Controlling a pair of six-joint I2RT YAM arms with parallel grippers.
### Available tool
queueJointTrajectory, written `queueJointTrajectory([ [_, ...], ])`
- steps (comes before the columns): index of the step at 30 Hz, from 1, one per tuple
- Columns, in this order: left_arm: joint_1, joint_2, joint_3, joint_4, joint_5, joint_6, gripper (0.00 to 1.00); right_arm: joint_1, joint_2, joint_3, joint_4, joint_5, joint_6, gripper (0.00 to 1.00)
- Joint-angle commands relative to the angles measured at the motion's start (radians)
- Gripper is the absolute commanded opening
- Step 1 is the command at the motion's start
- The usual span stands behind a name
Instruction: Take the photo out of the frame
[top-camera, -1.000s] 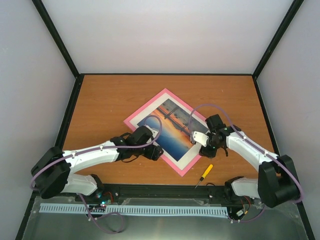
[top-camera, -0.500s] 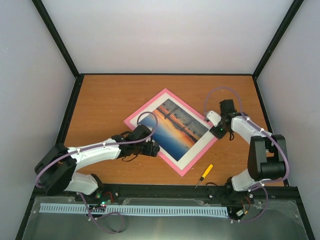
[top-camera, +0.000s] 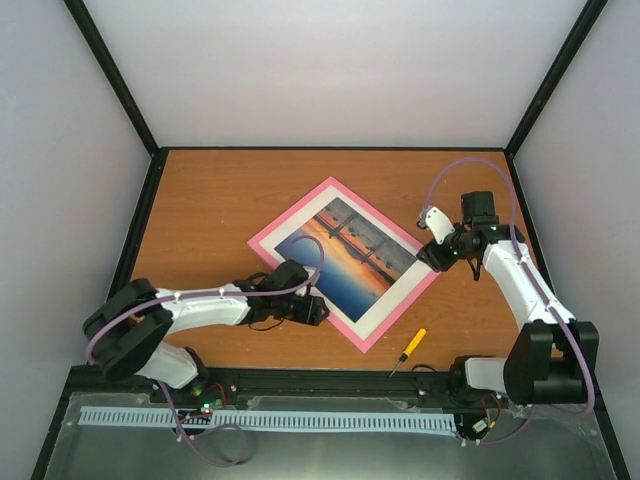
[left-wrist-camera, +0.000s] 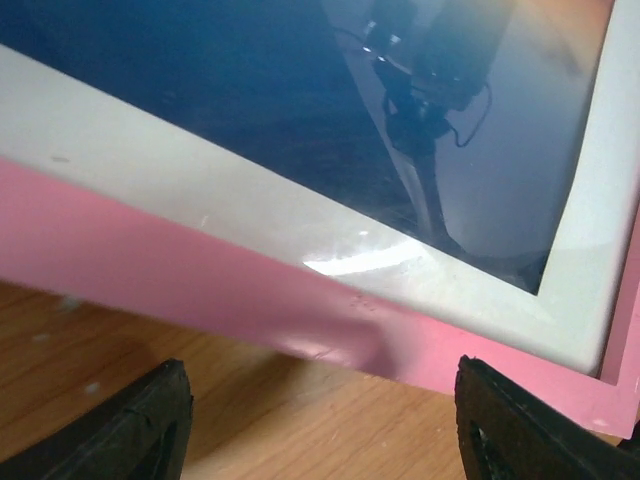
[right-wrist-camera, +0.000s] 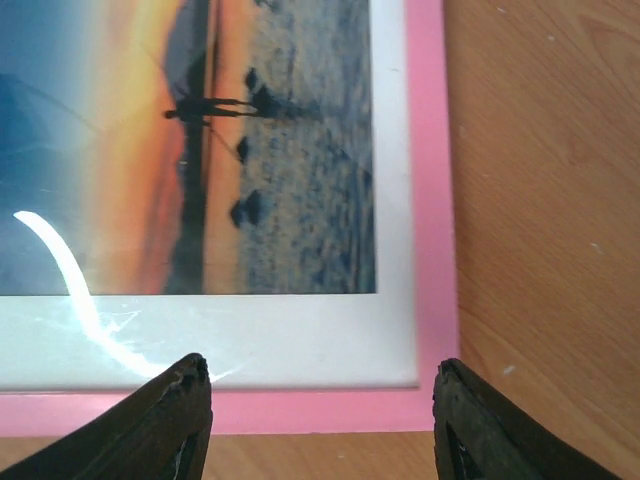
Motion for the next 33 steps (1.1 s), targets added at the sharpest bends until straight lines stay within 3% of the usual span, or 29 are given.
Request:
queueJointTrajectory([
  [1,-0.029,0.104,0.042,0.157,0.111,0.023,0.72,0.017,-0.051,-0.018,-0.093,-0.077,0.038,0.60],
  [12,-0.032,0.381,0.335,0.303,0.151,0.163,0.79,0.021,-0.078,-0.029,-0.132,-0.035,-0.003,0.58],
  [16,-0.032,0.244,0.255,0.303,0.103,0.169,0.82,0.101,-0.065,-0.055,-0.152,-0.021,-0.041,0.51],
  [23,-0.032,0.038,0.230,0.009,-0.120,0.283,0.81,0.282,0.001,-0.146,-0.067,0.093,0.011,0.42],
  [27,-0.032,-0.011,0.241,-0.088,-0.217,0.349,0.81,0.337,0.055,-0.175,-0.042,0.129,0.034,0.36],
  [30,-0.032,-0.039,0.225,-0.086,-0.249,0.404,0.88,0.367,0.069,-0.191,-0.022,0.135,0.060,0.35],
  [33,-0.032,-0.041,0.224,-0.093,-0.285,0.437,0.89,0.391,0.073,-0.195,-0.021,0.133,0.070,0.35],
])
